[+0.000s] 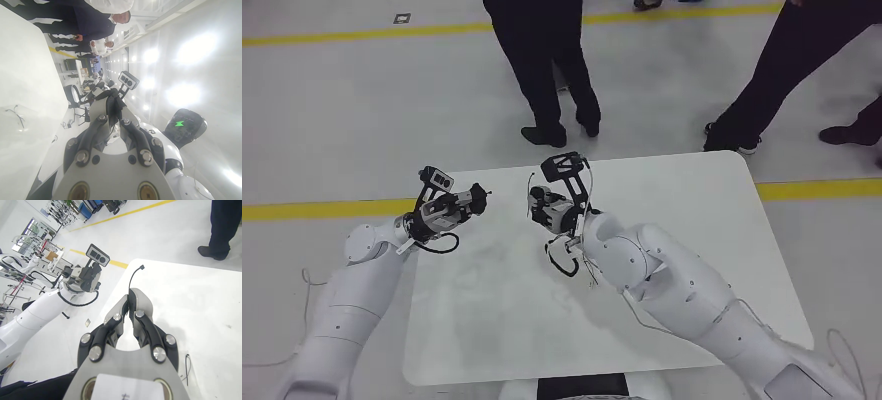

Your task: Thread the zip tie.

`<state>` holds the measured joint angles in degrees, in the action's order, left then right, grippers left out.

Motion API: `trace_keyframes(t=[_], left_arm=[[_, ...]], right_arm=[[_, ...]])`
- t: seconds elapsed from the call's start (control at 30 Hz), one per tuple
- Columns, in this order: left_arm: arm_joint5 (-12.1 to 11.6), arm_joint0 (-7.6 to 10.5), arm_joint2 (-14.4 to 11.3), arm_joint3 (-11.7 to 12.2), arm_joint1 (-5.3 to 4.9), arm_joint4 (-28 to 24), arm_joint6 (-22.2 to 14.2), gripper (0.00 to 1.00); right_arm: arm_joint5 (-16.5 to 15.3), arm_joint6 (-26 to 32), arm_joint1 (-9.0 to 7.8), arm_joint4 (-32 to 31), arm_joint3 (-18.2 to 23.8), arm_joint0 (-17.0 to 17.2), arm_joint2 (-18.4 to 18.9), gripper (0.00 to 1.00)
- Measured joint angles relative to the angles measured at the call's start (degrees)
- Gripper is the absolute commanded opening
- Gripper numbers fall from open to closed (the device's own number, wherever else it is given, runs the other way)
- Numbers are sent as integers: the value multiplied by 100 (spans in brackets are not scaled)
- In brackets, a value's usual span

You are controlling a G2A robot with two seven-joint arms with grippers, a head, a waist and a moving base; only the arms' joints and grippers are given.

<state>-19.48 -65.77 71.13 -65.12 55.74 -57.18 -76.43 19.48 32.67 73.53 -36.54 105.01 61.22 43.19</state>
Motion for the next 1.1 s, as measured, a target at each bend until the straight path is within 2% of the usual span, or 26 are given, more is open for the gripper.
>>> trace_keyframes(t=[0.1, 0.23, 0.33, 0.53, 0.73, 1.1], left_arm=[[14, -13, -12, -24, 3, 6, 26, 0], [60, -178, -126, -307, 38, 58, 325, 0], [11, -246, -173, -389, 57, 94, 419, 0], [-1, -309, -215, -456, 98, 149, 496, 0], [0, -372, -217, -585, 182, 218, 643, 0], [0, -370, -190, -607, 194, 235, 658, 0]], right_arm=[[0, 0, 0, 0, 0, 0, 0, 0], [-1, -280, -2, -290, -17, 103, 84, 0], [0, -475, 19, -581, 32, 192, 178, 0], [0, -817, 130, -1042, 144, 333, 250, 0], [0, -1130, 363, -1578, -88, 232, 162, 0], [-21, -1219, 372, -1613, -102, 275, 165, 0]])
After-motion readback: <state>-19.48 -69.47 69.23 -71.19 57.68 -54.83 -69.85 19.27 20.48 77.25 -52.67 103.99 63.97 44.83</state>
